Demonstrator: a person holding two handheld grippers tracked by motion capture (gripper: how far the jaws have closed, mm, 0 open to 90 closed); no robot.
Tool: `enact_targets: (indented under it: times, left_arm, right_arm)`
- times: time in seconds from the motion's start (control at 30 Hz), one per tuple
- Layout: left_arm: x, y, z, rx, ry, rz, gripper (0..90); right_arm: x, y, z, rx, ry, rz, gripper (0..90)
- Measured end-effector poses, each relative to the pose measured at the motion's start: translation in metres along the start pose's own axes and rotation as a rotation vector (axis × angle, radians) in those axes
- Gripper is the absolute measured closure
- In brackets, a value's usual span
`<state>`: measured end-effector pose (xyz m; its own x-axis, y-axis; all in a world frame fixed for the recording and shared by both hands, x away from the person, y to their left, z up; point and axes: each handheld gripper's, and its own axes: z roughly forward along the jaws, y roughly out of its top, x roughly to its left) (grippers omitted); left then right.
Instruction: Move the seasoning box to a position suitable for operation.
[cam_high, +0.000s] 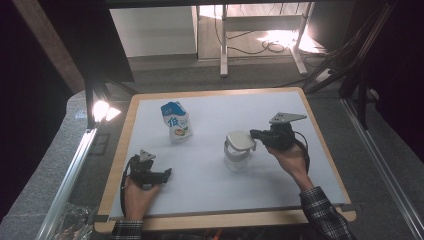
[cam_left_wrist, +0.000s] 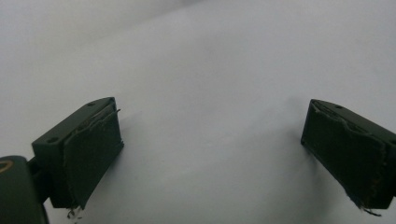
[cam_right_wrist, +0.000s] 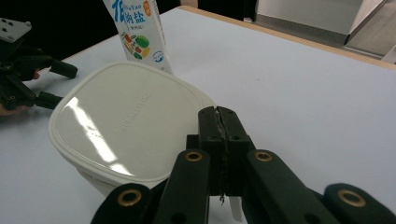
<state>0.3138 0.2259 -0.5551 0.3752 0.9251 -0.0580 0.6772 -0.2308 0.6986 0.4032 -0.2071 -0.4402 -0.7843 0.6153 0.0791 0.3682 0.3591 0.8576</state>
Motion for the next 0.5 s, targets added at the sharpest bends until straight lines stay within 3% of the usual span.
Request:
enact_targets:
  times: [0.27,0.37,0.5]
  left_arm:
    - [0.000,0.000,0.000,0.000,0.000,0.000,4.7]
    - [0.000,0.000,0.000,0.000,0.000,0.000,4.7]
    - [0.000,0.000,0.000,0.000,0.000,0.000,4.7]
  right_arm:
    - [-0.004,-0.009,0.005,0.051,-0.048,-0.008,89.5]
    - [-0.009,-0.016,0.006,0.028,-0.018,0.035,89.4]
    - [-0.010,-0.020,0.007,0.025,-0.021,0.041,89.3]
